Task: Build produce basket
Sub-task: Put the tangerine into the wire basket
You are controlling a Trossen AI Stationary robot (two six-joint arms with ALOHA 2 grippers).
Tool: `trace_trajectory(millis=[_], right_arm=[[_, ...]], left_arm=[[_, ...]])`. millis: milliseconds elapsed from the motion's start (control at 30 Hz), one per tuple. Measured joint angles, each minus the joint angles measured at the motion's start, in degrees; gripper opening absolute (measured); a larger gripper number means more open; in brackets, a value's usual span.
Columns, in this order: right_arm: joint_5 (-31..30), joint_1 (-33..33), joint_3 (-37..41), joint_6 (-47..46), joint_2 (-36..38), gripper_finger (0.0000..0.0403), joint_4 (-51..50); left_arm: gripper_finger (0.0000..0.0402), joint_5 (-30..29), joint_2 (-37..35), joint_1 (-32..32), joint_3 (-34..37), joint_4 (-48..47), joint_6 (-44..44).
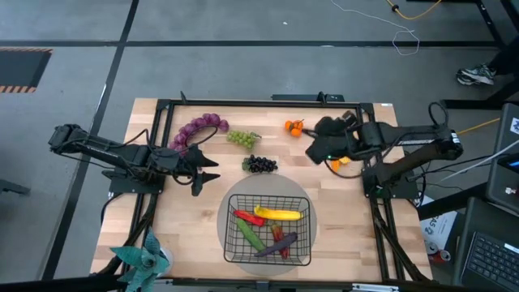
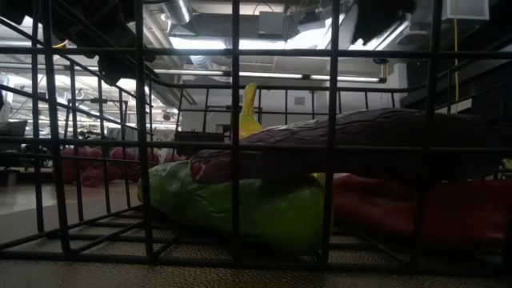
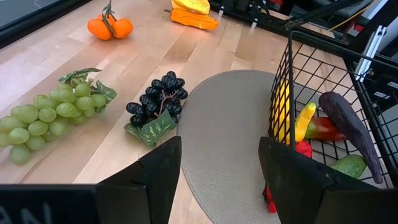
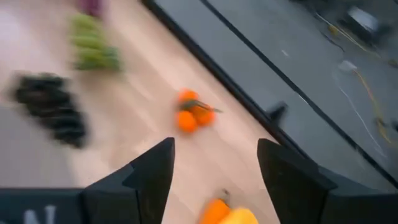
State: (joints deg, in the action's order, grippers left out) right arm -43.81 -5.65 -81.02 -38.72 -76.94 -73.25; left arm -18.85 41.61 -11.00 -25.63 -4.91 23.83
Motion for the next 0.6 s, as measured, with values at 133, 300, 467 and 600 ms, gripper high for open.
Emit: trace_trajectory(millis=[133,300,467,600], right_arm=[[0.56,5.38,3.09,-2.13,1.14,0.0232,-0.12],[9.20,15.25,7.77,6.15,0.01,0.0232,10.06],[26.11,26.96,15.15,17.81,-1.86,0.0232,26.57],[34.78,34.87,21.58,20.85,-3.88,0.0232,38.77]], left_arm=[[0.0210,-0.03,0.01,0.00,0.00,0.01,0.00],[0.0210,-0.12,0.00,0.00,0.00,0.00,0.00],[0.0210,-0.15,0.00,0.00,0.00,0.00,0.00],[0.0210,-0.18,0.00,0.00,0.00,0.00,0.00]])
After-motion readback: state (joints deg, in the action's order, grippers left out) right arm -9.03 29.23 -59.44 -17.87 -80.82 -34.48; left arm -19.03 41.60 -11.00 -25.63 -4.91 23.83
